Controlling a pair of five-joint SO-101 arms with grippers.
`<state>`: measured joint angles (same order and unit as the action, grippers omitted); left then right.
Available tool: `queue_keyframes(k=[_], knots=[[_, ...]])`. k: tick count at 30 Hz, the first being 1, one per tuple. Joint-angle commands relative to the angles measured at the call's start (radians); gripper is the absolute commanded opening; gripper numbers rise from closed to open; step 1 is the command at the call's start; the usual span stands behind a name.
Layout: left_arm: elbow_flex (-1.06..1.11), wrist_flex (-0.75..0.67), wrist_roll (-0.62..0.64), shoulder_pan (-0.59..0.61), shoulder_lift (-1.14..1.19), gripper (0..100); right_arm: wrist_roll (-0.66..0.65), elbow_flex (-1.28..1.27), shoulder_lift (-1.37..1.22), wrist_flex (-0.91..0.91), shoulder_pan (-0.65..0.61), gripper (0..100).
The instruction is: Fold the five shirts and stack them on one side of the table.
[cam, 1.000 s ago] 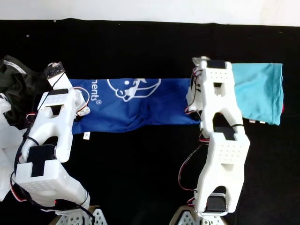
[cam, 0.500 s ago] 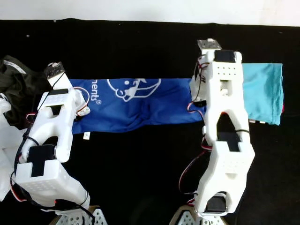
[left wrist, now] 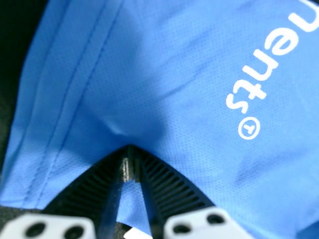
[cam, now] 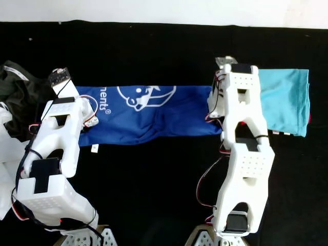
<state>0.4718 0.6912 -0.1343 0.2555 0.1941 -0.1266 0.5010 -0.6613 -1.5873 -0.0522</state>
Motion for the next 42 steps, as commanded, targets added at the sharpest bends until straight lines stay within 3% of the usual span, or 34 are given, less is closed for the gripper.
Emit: queue_keyframes(k=[1, 7, 13, 21, 30, 38, 42], knots=[[-0.022, -0.003, 0.000, -0.012, 0.005, 1, -0.009, 0.097, 0.082, -0.067, 0.013, 0.5], [-0.022, -0.003, 0.000, -0.012, 0.005, 1, -0.003, 0.097, 0.331, -0.130, 0.008, 0.5], [-0.022, -0.005, 0.000, -0.012, 0.005, 1, -0.008, -0.153, 0.596, -0.082, 0.007, 0.5], [-0.022, -0.005, 0.000, -0.012, 0.005, 1, -0.008, -0.828, 0.903, 0.308, 0.005, 0.5], [-0.022, -0.005, 0.000, -0.012, 0.005, 1, -0.008, -1.385, 1.104, 0.687, 0.005, 0.5], [-0.022, -0.005, 0.000, -0.012, 0.007, 1, -0.002, -1.736, 1.124, 1.095, 0.007, 0.5], [-0.022, -0.005, 0.000, -0.012, 0.007, 1, -0.002, -1.788, 1.135, 1.161, 0.008, 0.5]])
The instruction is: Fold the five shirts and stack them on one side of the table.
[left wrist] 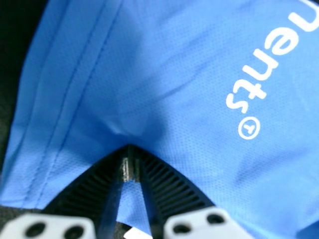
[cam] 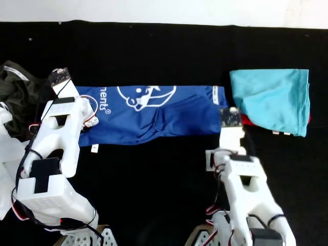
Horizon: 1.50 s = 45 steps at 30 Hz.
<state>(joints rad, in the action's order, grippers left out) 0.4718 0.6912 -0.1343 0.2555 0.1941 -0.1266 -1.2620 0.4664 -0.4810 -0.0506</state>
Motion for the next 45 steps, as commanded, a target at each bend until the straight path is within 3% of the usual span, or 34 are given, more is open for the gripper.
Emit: queue_keyframes(k=[1, 10, 15, 18, 21, 27, 34, 40, 45], knots=[[-0.022, -0.005, 0.000, -0.012, 0.007, 1, -0.002, -0.025, 0.002, 0.054, 0.007, 0.5], [-0.024, 0.012, 0.000, -0.012, -0.002, 1, -0.002, -0.030, -0.002, 0.073, 0.007, 0.5], [-0.231, 0.331, 0.000, -0.007, 0.002, 2, -0.002, -0.031, -0.002, 0.073, 0.007, 0.5], [-0.400, 0.519, -0.002, 0.001, 0.007, 11, -0.002, -0.031, -0.004, 0.073, 0.007, 0.5], [-0.518, 0.598, -0.006, 0.039, 0.007, 17, -0.002, -0.031, -0.004, 0.073, 0.007, 0.5], [-0.599, 0.578, -0.187, 0.153, 0.028, 18, -0.002, -0.031, -0.004, 0.073, 0.005, 0.5], [-0.604, 0.445, -0.218, 0.196, 0.236, 18, -0.002, -0.031, -0.004, 0.073, 0.005, 0.5], [-0.745, 0.454, -0.216, 0.174, 0.338, 18, -0.002, -0.030, -0.004, 0.073, 0.005, 0.5], [-0.889, 0.578, -0.255, 0.182, 0.366, 18, -0.002, -0.030, -0.004, 0.073, 0.005, 0.5]])
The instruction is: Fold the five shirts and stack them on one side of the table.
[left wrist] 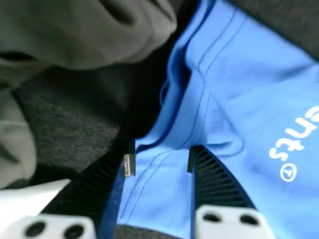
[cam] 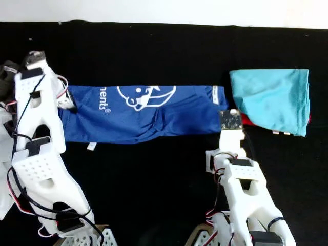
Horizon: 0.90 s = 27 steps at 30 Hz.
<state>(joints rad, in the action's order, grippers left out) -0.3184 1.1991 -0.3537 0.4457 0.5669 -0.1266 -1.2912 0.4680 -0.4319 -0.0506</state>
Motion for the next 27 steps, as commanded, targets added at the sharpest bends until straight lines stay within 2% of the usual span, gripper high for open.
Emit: queue_keyframes(k=[1, 4, 8, 13, 21, 23, 25, 26, 27], knots=[[-0.124, 0.101, -0.064, -0.010, -0.001, 18, -0.002, -0.001, -0.005, 0.024, 0.005, 0.5], [-0.173, 0.150, -0.130, -0.012, 0.018, 18, -0.002, -0.001, -0.005, 0.024, 0.005, 0.5], [-0.186, 0.144, -0.170, 0.013, 0.074, 18, -0.002, -0.001, -0.005, 0.024, 0.005, 0.5], [-0.186, 0.081, -0.178, 0.024, 0.173, 18, -0.002, -0.001, -0.005, 0.025, 0.005, 0.5], [-0.186, 0.069, -0.178, 0.022, 0.234, 18, -0.002, -0.001, -0.005, 0.025, 0.005, 0.5], [-0.186, 0.069, -0.178, 0.022, 0.234, 14, -0.002, -0.001, -0.005, 0.025, 0.005, 0.5], [-0.186, 0.069, -0.178, 0.016, 0.234, 2, -0.002, -0.001, -0.005, 0.025, 0.005, 0.5], [-0.186, 0.069, -0.180, 0.015, 0.234, 0, -0.002, -0.001, -0.005, 0.025, 0.005, 0.5], [-0.186, 0.069, -0.184, 0.013, 0.234, 3, -0.002, -0.001, -0.005, 0.025, 0.005, 0.5]])
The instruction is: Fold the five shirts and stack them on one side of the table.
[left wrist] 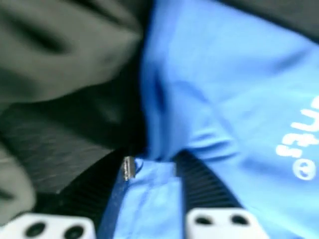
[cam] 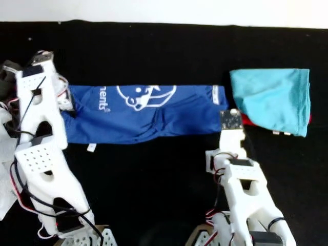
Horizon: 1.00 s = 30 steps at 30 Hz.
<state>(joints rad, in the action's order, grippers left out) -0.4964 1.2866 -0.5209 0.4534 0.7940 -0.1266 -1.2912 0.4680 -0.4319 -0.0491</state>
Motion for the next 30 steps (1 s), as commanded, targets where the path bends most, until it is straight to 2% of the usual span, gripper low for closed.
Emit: queue_keyframes(k=[1, 9, 16, 23, 27, 30], knots=[[-0.008, -0.018, -0.035, 0.004, 0.007, 2, -0.002, -0.001, -0.005, 0.025, 0.004, 0.5], [-0.015, -0.018, -0.104, 0.030, -0.001, 1, -0.002, -0.001, -0.005, 0.027, 0.004, 0.5], [-0.127, 0.000, -0.109, 0.104, -0.001, 1, -0.002, -0.001, -0.005, 0.027, 0.004, 0.5], [-0.223, 0.169, -0.104, 0.054, 0.001, 1, -0.002, -0.001, -0.005, 0.027, 0.004, 0.5], [-0.295, 0.315, -0.098, -0.031, -0.001, 1, -0.002, -0.001, -0.005, 0.027, 0.004, 0.5], [-0.394, 0.440, -0.048, -0.120, -0.001, 1, -0.002, -0.001, -0.005, 0.027, 0.004, 0.5]])
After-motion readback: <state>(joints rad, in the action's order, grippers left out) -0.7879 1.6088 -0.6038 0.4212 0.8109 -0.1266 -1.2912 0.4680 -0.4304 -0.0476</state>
